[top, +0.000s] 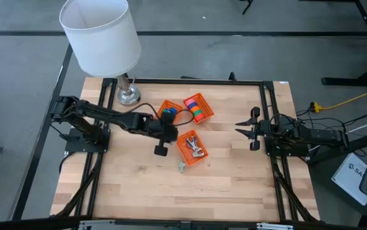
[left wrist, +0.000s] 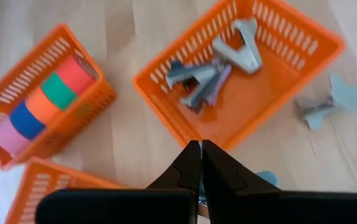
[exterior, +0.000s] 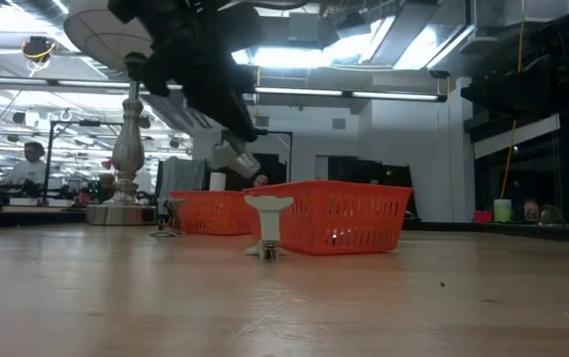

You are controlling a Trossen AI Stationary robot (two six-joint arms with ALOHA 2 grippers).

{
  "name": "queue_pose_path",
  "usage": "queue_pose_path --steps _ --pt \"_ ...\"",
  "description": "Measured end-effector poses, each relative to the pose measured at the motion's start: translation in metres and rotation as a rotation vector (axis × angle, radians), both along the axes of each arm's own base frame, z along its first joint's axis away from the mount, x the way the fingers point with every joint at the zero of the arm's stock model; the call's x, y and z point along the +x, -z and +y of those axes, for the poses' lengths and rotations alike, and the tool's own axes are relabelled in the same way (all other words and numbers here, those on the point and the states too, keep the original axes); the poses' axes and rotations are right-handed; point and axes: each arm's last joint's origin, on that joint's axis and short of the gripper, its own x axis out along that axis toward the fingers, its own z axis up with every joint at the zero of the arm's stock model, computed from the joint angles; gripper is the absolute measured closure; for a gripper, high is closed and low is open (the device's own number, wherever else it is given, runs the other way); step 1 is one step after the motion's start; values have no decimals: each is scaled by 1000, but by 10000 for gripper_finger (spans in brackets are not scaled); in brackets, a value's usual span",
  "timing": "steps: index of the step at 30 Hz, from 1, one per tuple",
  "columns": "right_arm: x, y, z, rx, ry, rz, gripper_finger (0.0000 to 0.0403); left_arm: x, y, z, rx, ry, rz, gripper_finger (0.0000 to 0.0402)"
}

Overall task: Pick and place Stapler, Stapler remover, tape
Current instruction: Put the light blue staple remover into the middle orange bin

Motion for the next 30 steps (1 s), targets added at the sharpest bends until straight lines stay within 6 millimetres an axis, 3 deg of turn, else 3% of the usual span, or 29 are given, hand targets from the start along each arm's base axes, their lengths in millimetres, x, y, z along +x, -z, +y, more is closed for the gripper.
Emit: queue_pose_path --steps 14,23,30 --pt "0 0 0 0 0 0 295 10 -8 4 -19 77 -123 399" --pt "0 0 0 0 0 1 295 33 15 3 -29 116 -130 399" --pt "0 0 0 0 0 1 295 52 18 11 -85 45 -139 399"
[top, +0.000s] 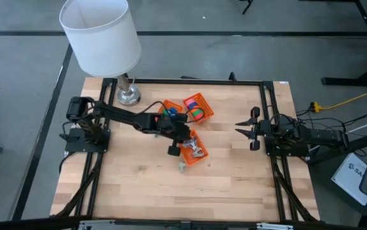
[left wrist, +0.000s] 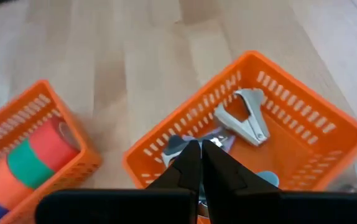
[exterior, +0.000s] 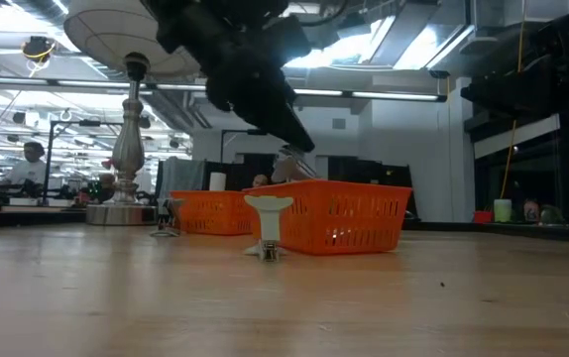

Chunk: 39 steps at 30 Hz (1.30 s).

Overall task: Pick and place Stapler, Stapler remover, tape
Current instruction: Put the light blue staple remover into the middle orange bin

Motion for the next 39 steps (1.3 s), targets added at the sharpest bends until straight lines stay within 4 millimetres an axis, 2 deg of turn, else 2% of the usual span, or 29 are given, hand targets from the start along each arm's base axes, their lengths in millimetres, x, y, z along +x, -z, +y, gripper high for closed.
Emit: queue_pose_path --steps 12,26,31,33,39 --pt "0 0 0 0 0 0 295 5 -2 15 -175 -195 -58 381" --pt "0 0 0 0 0 0 295 0 -2 16 -177 -229 -14 329" --pt "0 0 0 0 0 0 295 -6 -13 20 -201 -281 28 314" --pt "0 0 0 0 0 -1 295 -4 -23 22 -210 -301 30 311" --pt "0 0 0 0 -4 -1 295 -14 -36 23 -141 -362 190 308"
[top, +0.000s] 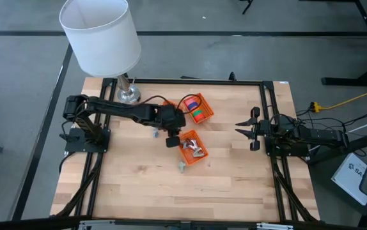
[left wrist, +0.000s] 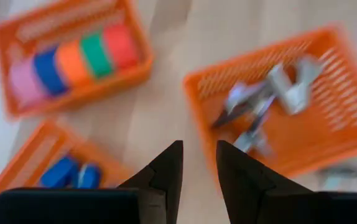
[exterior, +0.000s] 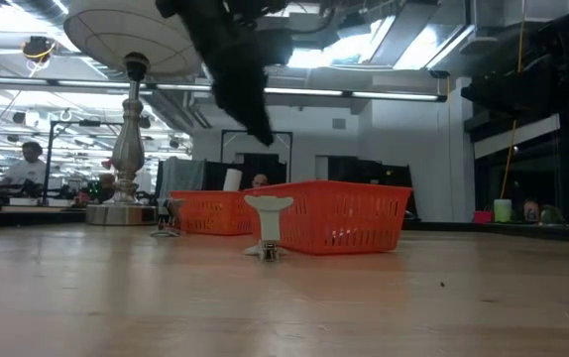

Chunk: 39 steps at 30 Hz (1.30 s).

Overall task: Pick and place Stapler, Stapler remover, tape
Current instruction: Put the light blue staple remover into the middle orange bin

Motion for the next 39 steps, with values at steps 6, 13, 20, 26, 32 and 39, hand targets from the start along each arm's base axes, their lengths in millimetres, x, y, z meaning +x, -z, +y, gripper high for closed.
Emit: queue_pose_path --steps 6,13,20,26,32,39 --pt "0 0 0 0 -3 0 295 -18 8 1 14 -80 199 306" --pt "0 0 0 0 -3 0 295 -34 22 -9 2 -80 351 309" --pt "0 0 0 0 -3 0 295 -48 46 -21 25 -48 453 307" --pt "0 0 0 0 -4 0 295 -50 49 -23 111 -71 451 310" --pt "0 0 0 0 -3 0 295 -50 50 -23 154 -83 456 306" --pt "0 0 0 0 -4 0 295 -43 67 -20 159 -92 502 308"
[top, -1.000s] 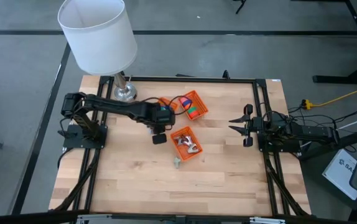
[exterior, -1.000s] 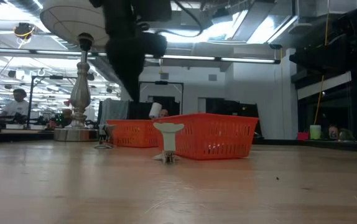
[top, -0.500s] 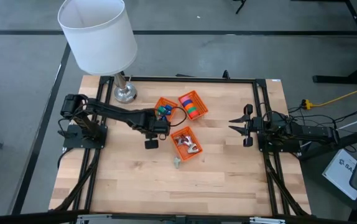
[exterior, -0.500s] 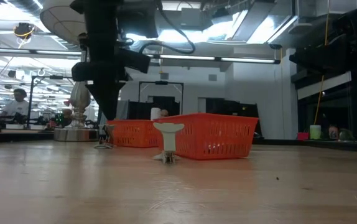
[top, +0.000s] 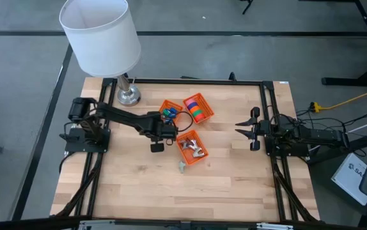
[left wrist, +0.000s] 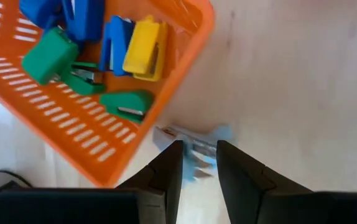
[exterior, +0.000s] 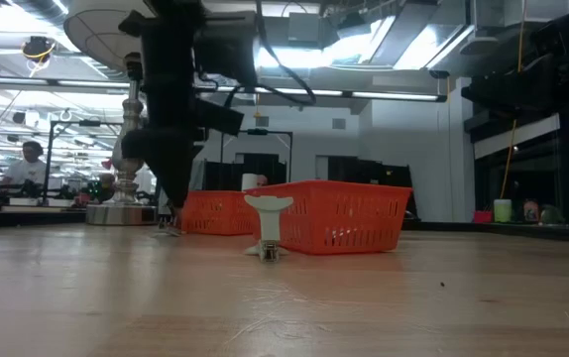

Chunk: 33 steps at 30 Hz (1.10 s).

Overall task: Pick and place Stapler, Stapler remover, tape
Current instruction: Put the light blue staple remover into the middle orange bin

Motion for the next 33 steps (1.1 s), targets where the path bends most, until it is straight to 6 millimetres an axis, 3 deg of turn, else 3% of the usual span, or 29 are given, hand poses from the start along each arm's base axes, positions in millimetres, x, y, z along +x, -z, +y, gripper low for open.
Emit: queue_pose_path --steps 11,20,24,33 --pt "0 0 0 0 -2 0 295 4 13 3 66 -7 42 318" --pt "0 0 0 0 -2 0 295 3 12 4 81 -12 39 393" --pt "0 0 0 0 -2 0 295 3 12 4 80 -15 37 397" --pt "0 0 0 0 -2 0 295 12 14 -2 -131 38 -35 400"
